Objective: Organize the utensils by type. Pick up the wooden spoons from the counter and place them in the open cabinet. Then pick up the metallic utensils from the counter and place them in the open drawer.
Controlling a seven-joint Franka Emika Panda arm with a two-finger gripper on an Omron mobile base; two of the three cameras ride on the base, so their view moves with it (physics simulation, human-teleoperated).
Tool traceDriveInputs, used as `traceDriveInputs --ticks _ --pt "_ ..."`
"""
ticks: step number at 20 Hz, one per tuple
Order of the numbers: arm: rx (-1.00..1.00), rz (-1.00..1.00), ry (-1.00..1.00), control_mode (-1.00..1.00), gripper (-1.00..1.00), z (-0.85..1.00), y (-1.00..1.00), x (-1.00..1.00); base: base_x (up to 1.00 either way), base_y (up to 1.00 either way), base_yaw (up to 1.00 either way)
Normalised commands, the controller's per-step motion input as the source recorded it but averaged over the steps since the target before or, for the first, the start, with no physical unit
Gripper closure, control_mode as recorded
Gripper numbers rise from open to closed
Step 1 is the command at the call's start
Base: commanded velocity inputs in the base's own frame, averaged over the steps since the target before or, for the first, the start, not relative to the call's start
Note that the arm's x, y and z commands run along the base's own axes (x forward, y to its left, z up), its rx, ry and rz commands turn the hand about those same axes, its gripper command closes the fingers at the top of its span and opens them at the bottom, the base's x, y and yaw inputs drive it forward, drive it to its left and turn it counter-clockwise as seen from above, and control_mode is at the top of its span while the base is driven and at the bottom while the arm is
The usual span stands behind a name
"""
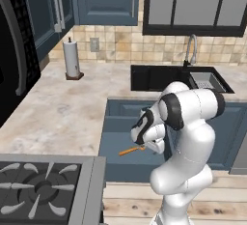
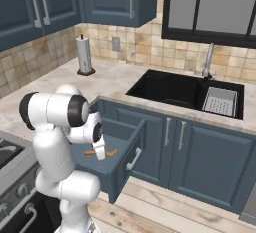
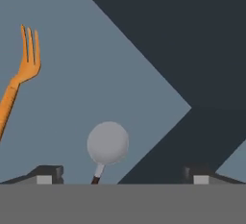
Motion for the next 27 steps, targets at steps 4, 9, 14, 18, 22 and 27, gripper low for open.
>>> traceDriveInputs --ticks 4,9,14,18,22,27 --pt "0.00 0.09 0.00 -1.00 -1.00 0.65 0.07 -0.29 0.00 0.00 0.00" --pt "0.00 0.19 0.00 -1.00 -1.00 0.55 0.01 -0.57 0.00 0.00 0.00" --pt "0.00 0.34 0.00 -1.00 -1.00 0.62 0.00 -0.60 0.00 0.00 0.00" --pt "0.00 0.35 0.00 -1.00 -1.00 0.65 0.00 -0.61 0.00 0.00 0.00" --pt "0.00 0.28 0.00 -1.00 -1.00 0.64 0.00 -0.61 0.00 0.00 0.00" --pt "0.00 0.26 -0.01 -1.00 -1.00 0.47 0.00 -0.73 0.00 0.00 0.00"
